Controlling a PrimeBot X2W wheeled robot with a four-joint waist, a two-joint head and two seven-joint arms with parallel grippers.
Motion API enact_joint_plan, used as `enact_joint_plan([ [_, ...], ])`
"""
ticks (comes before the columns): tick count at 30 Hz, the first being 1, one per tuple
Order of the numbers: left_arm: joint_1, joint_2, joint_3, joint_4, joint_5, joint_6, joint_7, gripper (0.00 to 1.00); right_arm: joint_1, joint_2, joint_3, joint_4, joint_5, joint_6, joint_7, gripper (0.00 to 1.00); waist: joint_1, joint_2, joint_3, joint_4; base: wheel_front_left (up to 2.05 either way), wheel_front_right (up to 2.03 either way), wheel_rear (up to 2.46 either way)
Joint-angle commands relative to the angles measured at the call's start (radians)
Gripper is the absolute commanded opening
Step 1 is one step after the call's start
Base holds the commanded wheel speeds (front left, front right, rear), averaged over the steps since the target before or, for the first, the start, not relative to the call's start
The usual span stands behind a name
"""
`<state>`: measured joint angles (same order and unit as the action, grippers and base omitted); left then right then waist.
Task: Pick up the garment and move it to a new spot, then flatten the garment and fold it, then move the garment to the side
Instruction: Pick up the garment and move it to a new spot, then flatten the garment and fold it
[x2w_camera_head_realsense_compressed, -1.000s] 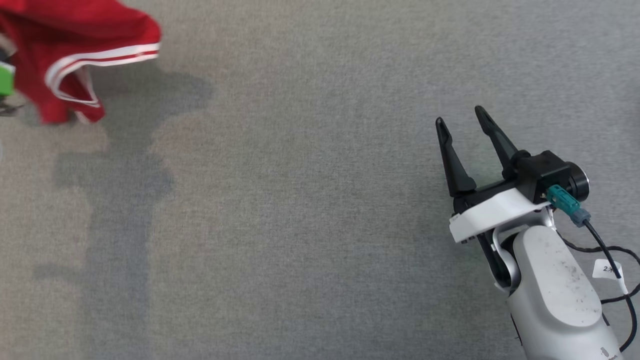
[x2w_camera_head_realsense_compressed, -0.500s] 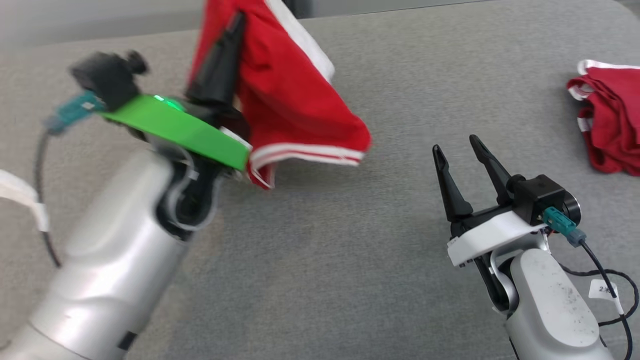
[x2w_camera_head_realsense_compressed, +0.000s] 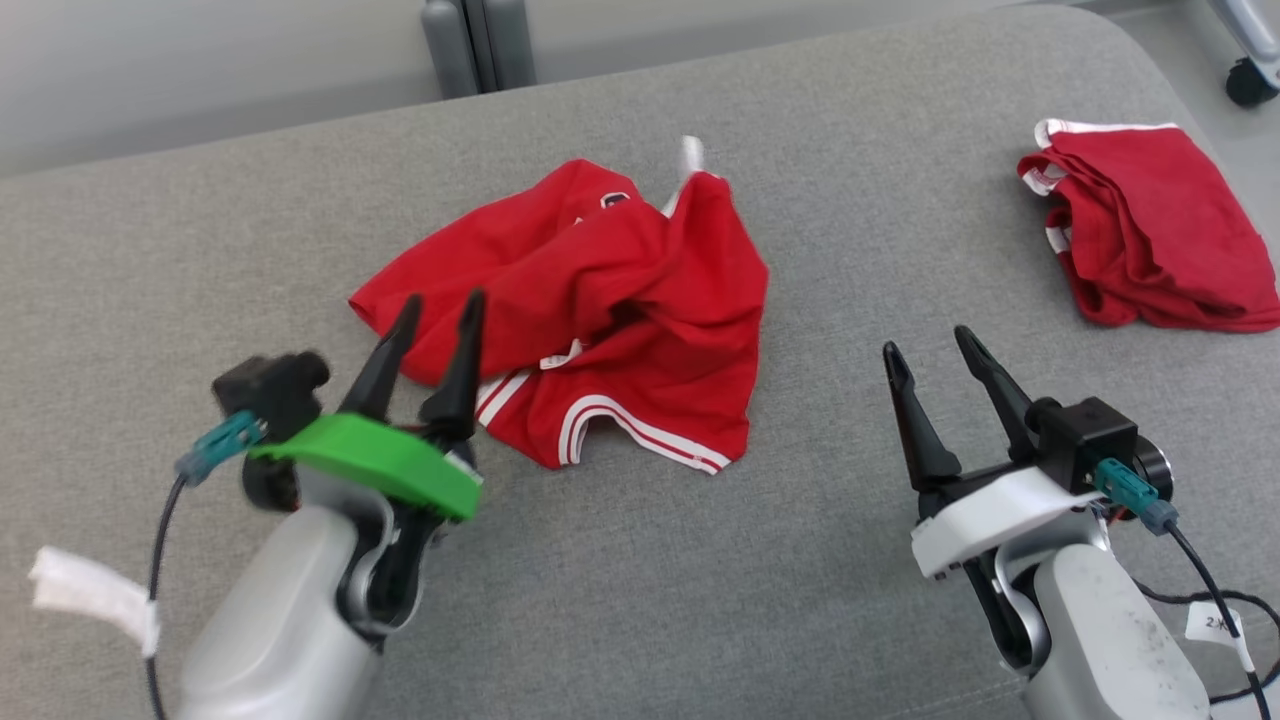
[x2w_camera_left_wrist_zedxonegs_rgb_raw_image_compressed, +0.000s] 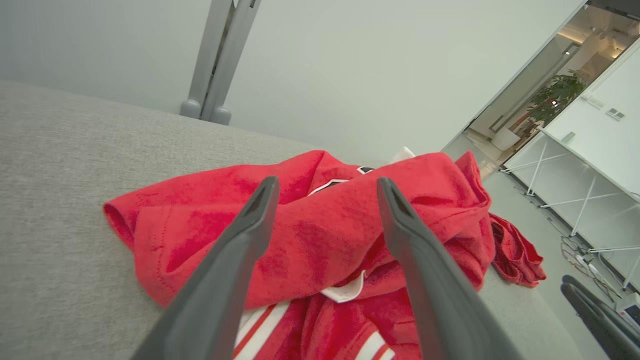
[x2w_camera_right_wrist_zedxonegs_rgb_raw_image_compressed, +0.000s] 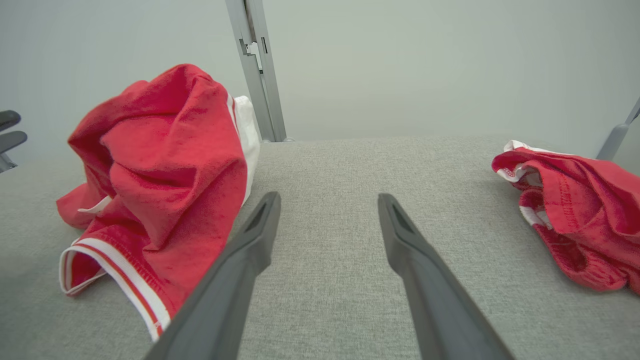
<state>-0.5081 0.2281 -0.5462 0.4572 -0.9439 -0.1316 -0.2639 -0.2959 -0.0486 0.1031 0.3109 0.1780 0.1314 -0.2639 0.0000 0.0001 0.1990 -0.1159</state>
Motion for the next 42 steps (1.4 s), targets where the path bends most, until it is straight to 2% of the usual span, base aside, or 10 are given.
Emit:
enact_joint_plan([
  [1, 0.044, 0.002, 0.059, -0.006, 0.058, 0.002, 0.000, 1.00, 0.023, -0.004, -0.011, 0.007, -0.006, -0.002, -0.001, 1.00, 0.0000, -0.0001, -0.029, 0.016, 0.00, 0.00, 0.00],
  [3, 0.099, 0.006, 0.125, -0.012, 0.155, 0.002, 0.000, 1.00, 0.036, -0.004, -0.019, 0.013, -0.008, -0.002, -0.001, 1.00, 0.0000, -0.0001, -0.047, 0.032, 0.00, 0.00, 0.00],
  [9, 0.262, -0.036, 0.307, -0.038, 0.320, 0.002, 0.000, 1.00, 0.094, -0.004, -0.044, 0.036, -0.016, -0.002, -0.001, 1.00, 0.0000, -0.0001, -0.113, 0.076, 0.00, 0.00, 0.00],
  [20, 0.524, -0.094, 0.464, -0.101, 0.569, 0.002, 0.000, 1.00, 0.193, -0.004, -0.060, 0.081, 0.002, -0.002, -0.001, 1.00, 0.0000, -0.0001, -0.197, 0.105, 0.00, 0.00, 0.00],
  [24, 0.586, -0.122, 0.489, -0.122, 0.628, 0.002, 0.000, 1.00, 0.216, -0.004, -0.055, 0.094, 0.004, -0.002, -0.001, 1.00, 0.0000, -0.0001, -0.207, 0.109, 0.00, 0.00, 0.00],
  [31, 0.614, -0.148, 0.478, -0.134, 0.659, 0.002, 0.000, 1.00, 0.220, -0.004, -0.028, 0.102, -0.013, -0.002, -0.001, 1.00, 0.0000, -0.0001, -0.204, 0.134, 0.00, 0.00, 0.00],
  [37, 0.590, -0.149, 0.450, -0.128, 0.663, 0.002, 0.000, 1.00, 0.164, -0.005, 0.068, 0.136, -0.029, -0.002, -0.001, 1.00, 0.0000, -0.0001, -0.186, 0.184, 0.00, 0.00, 0.00],
  [42, 0.560, -0.134, 0.411, -0.118, 0.639, 0.002, 0.000, 1.00, 0.057, -0.005, 0.148, 0.230, -0.072, -0.002, -0.001, 1.00, 0.0000, -0.0001, -0.136, 0.250, 0.00, 0.00, 0.00],
])
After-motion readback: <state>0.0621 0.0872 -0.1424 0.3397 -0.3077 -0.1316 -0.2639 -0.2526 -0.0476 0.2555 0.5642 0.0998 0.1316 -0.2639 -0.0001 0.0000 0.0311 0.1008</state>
